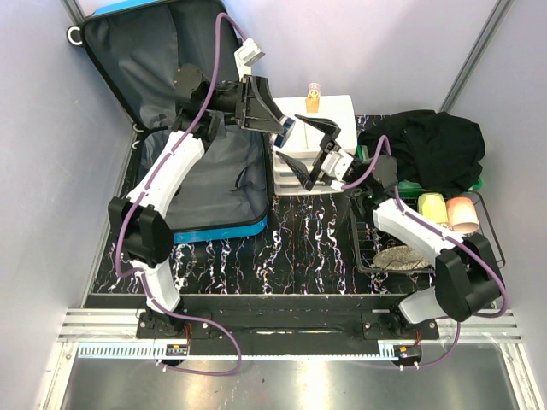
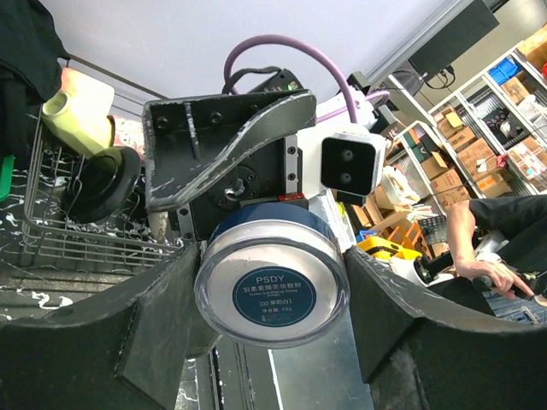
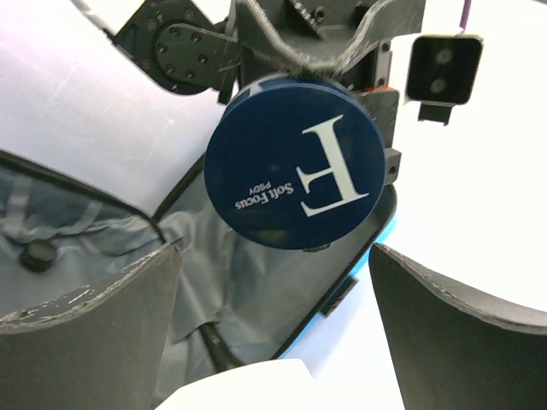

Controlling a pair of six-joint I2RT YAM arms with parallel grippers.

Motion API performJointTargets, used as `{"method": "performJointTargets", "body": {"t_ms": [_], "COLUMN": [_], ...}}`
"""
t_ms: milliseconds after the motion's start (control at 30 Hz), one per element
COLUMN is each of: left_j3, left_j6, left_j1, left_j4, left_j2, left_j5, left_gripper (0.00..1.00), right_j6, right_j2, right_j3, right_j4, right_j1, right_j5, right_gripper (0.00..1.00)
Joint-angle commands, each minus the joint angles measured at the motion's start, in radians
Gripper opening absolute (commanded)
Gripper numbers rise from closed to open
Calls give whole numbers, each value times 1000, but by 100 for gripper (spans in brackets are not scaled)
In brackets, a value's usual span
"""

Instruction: Open, take out, and arrange the luggage

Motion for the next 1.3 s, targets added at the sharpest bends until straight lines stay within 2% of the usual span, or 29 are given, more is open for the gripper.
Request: {"method": "performJointTargets", "body": {"t_ms": [0,200,433,733,833,933,967,1000,1033,1133,1167,1200,1233,1267], "left_j3": [75,84,110,109,99,83,79,64,52,38,49,106,162,226], "left_j6": [16,22,31,33,30,25,25,30,39,140,274,380,507,769], "left_j1": [-4,-14,-24,-25,-25,-22,-16,-10,-1,55,87,102,114,130], "left_j4": [9,6,-16,-17,-8,9,12,21,18,-89,-168,-433,-606,-781], "left_j2": [14,33,54,56,50,41,41,31,25,8,5,5,20,36], "left_j5": [13,11,11,17,17,13,11,-6,-23,-96,-118,-180,-222,-274], "left_gripper": [30,29,29,29,32,56,78,96,99,99,99,99,99,99], "right_j6": [-67,-113,-138,-145,-145,-127,-118,-110,-108,-96,-84,-78,-72,-63], "right_j2": [12,18,14,-3,-11,-26,-37,-46,-54,-91,-112,-124,-134,-144], "right_j3": [-11,-28,-25,-26,-25,-17,-8,-3,1,12,21,29,40,78], "right_j4": [279,327,301,231,198,145,123,99,50,-73,-116,-162,-276,-343], "right_j1": [9,10,12,10,10,7,7,4,3,-11,-13,-19,-25,-30], "right_j5": [59,-1,-39,-50,-55,-44,-29,-26,-23,-10,-6,-1,8,17], "right_gripper": [100,100,98,69,60,55,55,55,54,53,52,52,52,50]}}
